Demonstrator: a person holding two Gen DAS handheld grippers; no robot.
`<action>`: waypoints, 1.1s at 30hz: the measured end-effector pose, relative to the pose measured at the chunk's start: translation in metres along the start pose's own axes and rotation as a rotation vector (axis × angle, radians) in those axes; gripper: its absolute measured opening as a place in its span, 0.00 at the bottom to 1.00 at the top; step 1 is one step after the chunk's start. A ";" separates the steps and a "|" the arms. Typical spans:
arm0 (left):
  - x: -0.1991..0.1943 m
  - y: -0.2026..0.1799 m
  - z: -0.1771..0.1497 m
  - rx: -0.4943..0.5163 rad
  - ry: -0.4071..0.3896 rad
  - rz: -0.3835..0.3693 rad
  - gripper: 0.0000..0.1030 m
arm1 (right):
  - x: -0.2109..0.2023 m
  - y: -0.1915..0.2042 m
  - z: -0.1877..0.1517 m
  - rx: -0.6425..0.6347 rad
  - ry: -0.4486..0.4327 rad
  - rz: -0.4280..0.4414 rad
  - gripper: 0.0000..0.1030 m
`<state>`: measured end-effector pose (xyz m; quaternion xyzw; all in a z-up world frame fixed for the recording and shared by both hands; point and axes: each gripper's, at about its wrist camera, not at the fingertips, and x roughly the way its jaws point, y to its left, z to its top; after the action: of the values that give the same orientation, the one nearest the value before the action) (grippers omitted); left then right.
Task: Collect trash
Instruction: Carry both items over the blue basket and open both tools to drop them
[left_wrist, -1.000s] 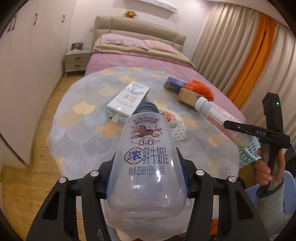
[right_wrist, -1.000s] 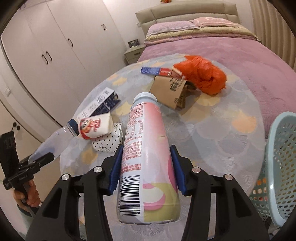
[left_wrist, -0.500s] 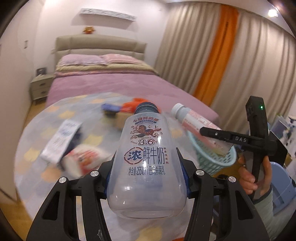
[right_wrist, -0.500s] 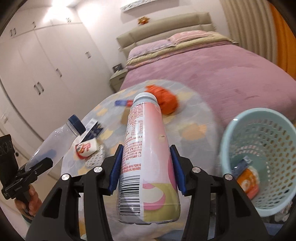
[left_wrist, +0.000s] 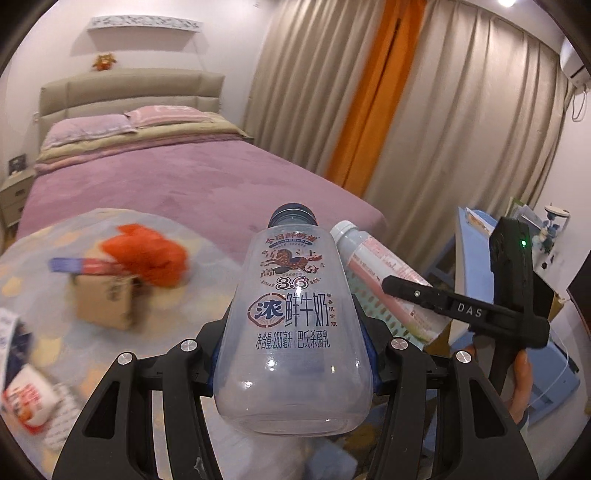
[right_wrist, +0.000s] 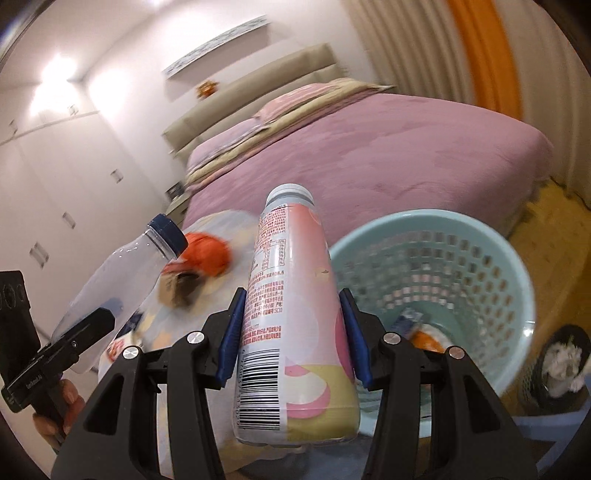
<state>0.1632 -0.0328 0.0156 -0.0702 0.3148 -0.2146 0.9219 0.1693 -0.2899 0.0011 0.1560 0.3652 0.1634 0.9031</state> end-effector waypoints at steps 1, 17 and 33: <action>0.010 -0.005 0.002 0.005 0.005 -0.004 0.52 | -0.001 -0.005 0.000 0.010 -0.004 -0.009 0.45; 0.137 -0.031 -0.004 -0.051 0.158 -0.070 0.52 | 0.017 -0.082 -0.004 0.146 -0.009 -0.217 0.45; 0.152 -0.036 -0.015 -0.042 0.206 -0.075 0.62 | 0.035 -0.087 -0.008 0.166 0.033 -0.224 0.46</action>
<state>0.2487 -0.1318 -0.0704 -0.0786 0.4095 -0.2482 0.8744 0.2032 -0.3519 -0.0608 0.1856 0.4072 0.0332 0.8937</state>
